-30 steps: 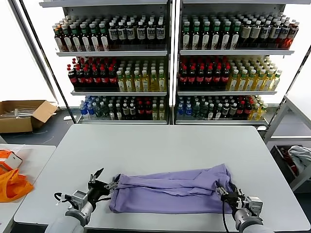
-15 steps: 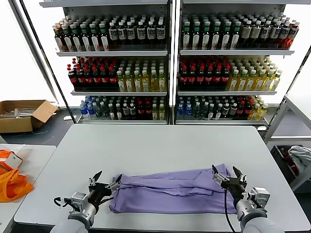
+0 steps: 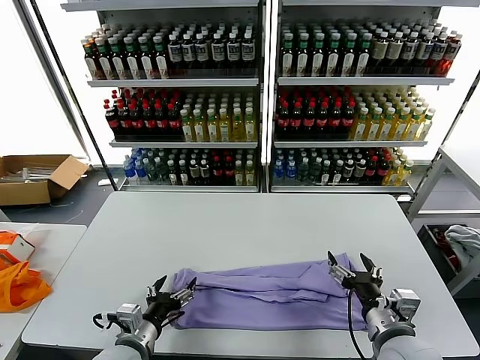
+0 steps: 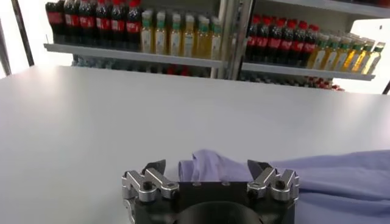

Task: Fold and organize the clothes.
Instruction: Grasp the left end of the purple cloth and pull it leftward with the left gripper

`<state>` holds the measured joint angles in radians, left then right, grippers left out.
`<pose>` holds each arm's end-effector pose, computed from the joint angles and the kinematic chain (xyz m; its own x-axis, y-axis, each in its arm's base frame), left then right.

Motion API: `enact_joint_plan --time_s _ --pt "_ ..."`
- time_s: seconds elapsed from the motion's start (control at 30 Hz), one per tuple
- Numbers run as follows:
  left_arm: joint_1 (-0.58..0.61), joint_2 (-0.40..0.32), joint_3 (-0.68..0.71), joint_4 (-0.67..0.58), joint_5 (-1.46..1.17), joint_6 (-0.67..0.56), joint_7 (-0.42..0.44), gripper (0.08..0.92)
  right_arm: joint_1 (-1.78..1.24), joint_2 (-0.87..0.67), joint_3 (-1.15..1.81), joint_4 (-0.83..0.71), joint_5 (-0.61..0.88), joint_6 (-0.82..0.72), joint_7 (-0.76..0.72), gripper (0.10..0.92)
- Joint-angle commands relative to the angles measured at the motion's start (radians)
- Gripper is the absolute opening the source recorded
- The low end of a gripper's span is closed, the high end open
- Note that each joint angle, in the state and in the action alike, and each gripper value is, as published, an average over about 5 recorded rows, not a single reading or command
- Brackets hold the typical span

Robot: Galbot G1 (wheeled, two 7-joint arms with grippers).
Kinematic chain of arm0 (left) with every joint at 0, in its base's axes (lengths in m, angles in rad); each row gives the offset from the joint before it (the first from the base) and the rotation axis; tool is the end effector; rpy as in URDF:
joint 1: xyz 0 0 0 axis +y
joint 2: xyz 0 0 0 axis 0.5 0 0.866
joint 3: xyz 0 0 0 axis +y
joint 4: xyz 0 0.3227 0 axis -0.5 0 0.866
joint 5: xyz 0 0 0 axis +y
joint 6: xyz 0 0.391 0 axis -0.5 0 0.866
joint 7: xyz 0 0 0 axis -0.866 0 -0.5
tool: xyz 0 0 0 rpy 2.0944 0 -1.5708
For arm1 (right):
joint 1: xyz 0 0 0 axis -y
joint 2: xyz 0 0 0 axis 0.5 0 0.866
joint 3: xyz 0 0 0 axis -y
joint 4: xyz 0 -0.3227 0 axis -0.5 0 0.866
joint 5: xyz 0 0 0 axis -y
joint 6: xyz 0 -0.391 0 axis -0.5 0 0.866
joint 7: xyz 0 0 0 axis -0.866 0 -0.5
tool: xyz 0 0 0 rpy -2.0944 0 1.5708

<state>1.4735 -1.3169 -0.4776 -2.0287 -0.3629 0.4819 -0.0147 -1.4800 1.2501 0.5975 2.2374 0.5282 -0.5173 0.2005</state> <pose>0.2573 0.0220 -0.2806 -0.8718 0.1894 0.4517 0.1379 0.9798 -0.1447 0.2490 -0.0471 -0.1918 -0.9488 -0.0364 0.3138 0.0056 0.9912 0.1319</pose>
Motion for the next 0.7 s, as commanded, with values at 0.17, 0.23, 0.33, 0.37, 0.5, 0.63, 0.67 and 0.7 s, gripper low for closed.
enact_joint_plan --time_s 0.17,0.23,0.33,0.37,0.5,0.63,0.67,0.7 --pt "0.011 -0.022 0.011 0.025 0.006 0.000 0.015 0.823 0.006 0.003 -0.006 0.002 -0.002 0.004 0.000 0.823" --pt "0.011 -0.022 0.012 0.033 0.014 -0.006 0.020 0.819 0.008 0.001 -0.003 0.001 0.000 0.004 -0.001 0.823" --pt "0.013 -0.020 0.013 0.042 0.022 -0.013 0.028 0.776 0.011 -0.003 0.003 -0.001 0.003 0.004 -0.002 0.823" --pt "0.014 -0.020 0.013 0.044 0.022 -0.015 0.029 0.747 0.012 -0.003 0.004 -0.002 0.005 0.004 -0.002 0.823" --pt "0.016 -0.020 0.015 0.051 0.024 -0.020 0.034 0.636 0.013 -0.003 0.005 -0.004 0.006 0.005 -0.003 0.823" --pt "0.018 -0.020 0.016 0.048 0.027 -0.030 0.036 0.523 0.016 -0.001 0.002 -0.007 0.005 0.005 -0.003 0.823" --pt "0.018 -0.020 0.015 0.047 0.029 -0.033 0.036 0.489 0.017 -0.001 0.001 -0.007 0.005 0.005 -0.003 0.823" --pt "0.018 -0.020 0.014 0.047 0.030 -0.035 0.036 0.463 0.018 -0.001 0.001 -0.008 0.005 0.005 -0.004 0.823"
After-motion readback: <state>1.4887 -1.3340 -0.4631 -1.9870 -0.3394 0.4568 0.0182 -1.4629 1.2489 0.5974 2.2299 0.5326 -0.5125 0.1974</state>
